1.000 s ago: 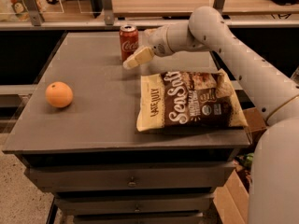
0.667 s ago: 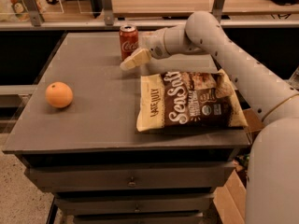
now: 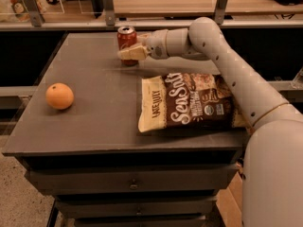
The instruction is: Knock coke can over
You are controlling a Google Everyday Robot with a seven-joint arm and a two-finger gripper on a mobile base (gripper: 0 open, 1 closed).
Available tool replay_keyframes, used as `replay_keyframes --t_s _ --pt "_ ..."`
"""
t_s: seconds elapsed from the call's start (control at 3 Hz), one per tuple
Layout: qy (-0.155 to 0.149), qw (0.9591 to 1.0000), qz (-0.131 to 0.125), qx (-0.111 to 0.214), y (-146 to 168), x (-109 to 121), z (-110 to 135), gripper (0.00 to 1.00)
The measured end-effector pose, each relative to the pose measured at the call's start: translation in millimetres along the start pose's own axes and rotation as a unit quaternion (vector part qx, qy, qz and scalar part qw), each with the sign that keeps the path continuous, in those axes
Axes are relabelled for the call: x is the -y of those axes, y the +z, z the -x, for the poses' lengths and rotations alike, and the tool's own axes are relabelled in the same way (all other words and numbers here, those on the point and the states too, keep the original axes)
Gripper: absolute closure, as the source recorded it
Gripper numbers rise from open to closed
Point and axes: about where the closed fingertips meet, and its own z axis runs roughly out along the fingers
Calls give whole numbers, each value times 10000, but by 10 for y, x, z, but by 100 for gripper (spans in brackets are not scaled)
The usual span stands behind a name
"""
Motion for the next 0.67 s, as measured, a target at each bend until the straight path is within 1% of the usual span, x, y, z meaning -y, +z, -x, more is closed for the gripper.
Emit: replay_keyframes --t_s 0.33,0.67 --pt "106 9994 161 305 -5 -13 90 62" --pt "20 9992 238 316 -88 -45 236 86"
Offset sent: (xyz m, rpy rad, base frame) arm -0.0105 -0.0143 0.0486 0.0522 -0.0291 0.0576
